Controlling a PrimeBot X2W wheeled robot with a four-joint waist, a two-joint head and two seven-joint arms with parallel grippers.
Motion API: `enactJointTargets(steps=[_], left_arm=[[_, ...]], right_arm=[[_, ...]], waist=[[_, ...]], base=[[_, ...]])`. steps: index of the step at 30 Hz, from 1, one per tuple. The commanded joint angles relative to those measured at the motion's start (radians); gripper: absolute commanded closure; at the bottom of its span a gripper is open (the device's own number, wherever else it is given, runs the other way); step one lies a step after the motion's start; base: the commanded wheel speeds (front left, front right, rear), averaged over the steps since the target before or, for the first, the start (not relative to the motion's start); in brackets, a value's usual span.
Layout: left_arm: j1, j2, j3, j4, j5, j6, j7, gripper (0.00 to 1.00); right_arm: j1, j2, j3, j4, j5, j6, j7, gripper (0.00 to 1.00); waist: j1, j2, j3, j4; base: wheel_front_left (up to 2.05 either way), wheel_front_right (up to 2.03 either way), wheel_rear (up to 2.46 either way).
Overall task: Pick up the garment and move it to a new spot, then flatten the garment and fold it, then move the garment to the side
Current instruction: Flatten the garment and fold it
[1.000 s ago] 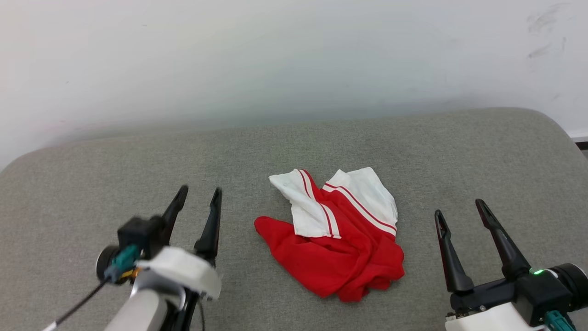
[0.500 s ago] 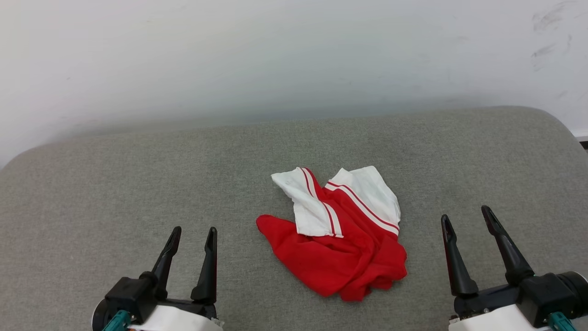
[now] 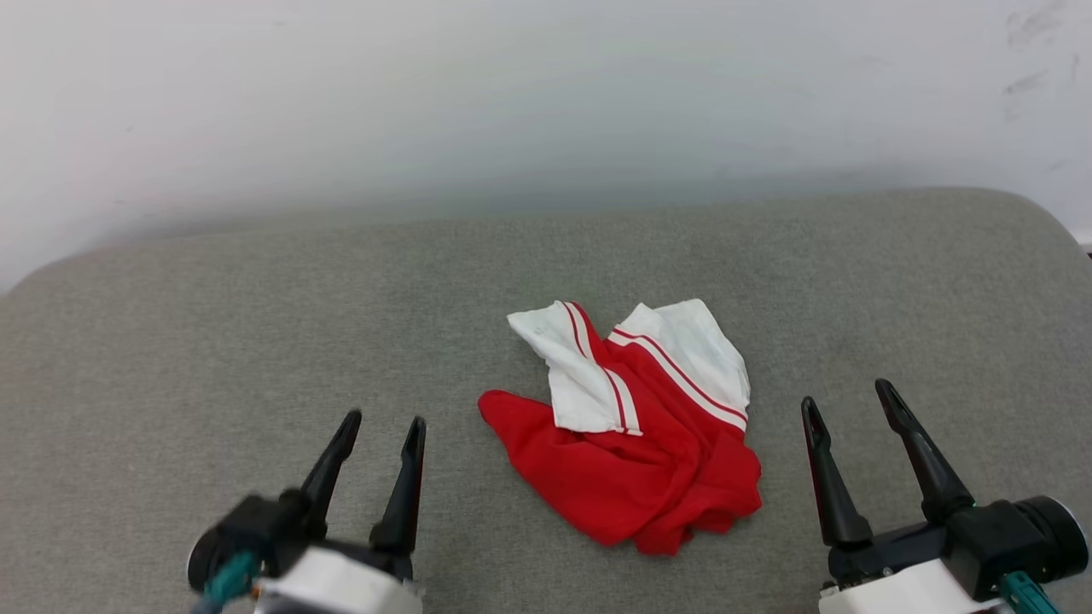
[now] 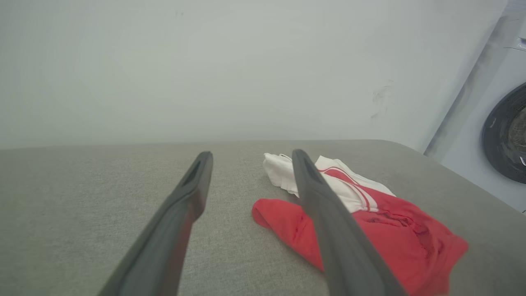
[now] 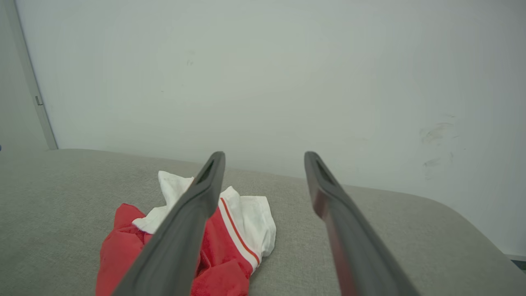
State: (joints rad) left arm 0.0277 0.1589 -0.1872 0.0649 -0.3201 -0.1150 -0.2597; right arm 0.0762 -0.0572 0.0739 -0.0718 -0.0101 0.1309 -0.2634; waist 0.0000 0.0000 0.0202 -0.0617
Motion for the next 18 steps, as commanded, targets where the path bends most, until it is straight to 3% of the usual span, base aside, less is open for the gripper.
enactJointTargets(steps=[1,6,14,18], left_arm=[[-0.044,0.01,-0.008,0.005,-0.02,-0.006,0.015,0.0],[-0.228,0.081,-0.063,0.024,-0.104,-0.014,0.215,0.0],[-0.562,0.23,-0.196,0.103,-0.329,-0.015,0.74,0.0],[-0.689,0.267,-0.221,0.181,-0.435,-0.015,0.968,0.0]], right_arm=[[-0.017,-0.001,0.004,-0.004,-0.008,0.0,-0.002,0.0],[-0.046,-0.002,0.019,-0.014,-0.01,0.0,-0.002,0.0],[-0.089,0.0,0.046,-0.013,-0.008,0.0,-0.002,0.0],[-0.106,0.003,0.055,-0.014,-0.002,0.0,-0.002,0.0]], waist=[[0.0,0.0,0.018,-0.012],[0.0,0.0,0.083,-0.051],[0.0,0.0,0.189,-0.122],[0.0,0.0,0.232,-0.157]], base=[[0.0,0.0,0.0],[0.0,0.0,0.0],[0.0,0.0,0.0],[0.0,0.0,0.0]])
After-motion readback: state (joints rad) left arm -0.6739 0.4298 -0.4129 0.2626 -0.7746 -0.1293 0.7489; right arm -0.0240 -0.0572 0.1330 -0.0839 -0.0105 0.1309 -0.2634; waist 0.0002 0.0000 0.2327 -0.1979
